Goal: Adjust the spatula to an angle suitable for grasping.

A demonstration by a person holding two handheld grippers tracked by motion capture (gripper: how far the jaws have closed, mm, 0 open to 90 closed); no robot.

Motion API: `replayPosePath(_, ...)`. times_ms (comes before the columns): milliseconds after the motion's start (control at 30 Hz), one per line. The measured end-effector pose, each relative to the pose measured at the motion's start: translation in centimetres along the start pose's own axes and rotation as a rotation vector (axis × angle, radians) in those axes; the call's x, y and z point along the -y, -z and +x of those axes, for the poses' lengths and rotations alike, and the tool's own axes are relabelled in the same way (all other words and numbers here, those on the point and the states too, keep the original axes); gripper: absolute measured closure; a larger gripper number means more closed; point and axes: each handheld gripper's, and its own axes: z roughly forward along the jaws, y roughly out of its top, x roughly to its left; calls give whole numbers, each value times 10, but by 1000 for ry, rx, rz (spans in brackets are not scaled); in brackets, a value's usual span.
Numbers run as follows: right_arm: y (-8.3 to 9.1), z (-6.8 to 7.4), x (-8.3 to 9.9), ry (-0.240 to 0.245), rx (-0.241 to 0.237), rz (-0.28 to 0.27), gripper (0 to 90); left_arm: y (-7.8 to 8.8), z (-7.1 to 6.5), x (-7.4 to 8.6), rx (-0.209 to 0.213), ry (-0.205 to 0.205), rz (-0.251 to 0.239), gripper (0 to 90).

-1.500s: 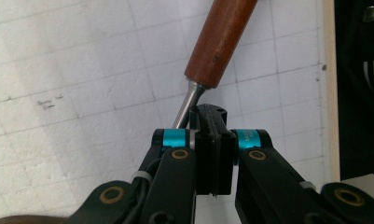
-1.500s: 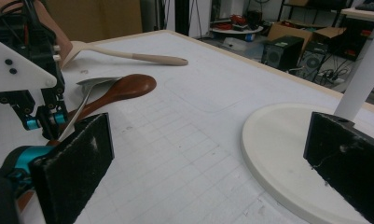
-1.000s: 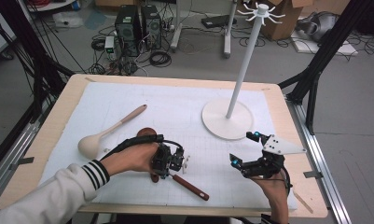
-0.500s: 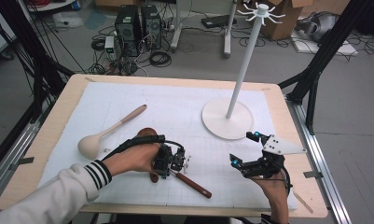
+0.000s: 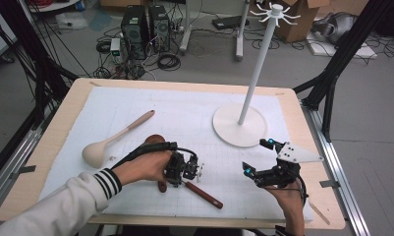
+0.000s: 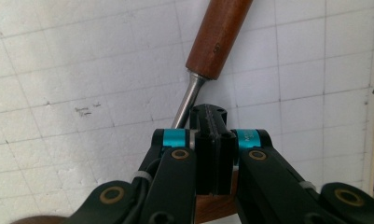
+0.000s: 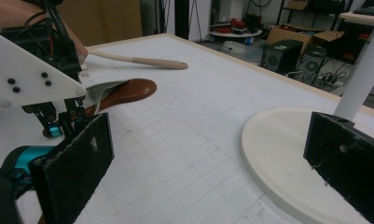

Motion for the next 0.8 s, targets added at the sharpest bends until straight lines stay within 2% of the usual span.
replayPosePath(67,0,0,0,-1,0,0,5,1,1,-1,9,2,7,895)
replayPosePath(267,0,0,0,-3,0,2,5,1,1,-1,-5,6,-2,896)
replayPosePath(467,0,0,0,-3,0,2,5,2,2,-2,-15,3,10,895)
replayPosePath(800,0,0,0,-2,0,1,5,2,9,-1,-54,34,8,896)
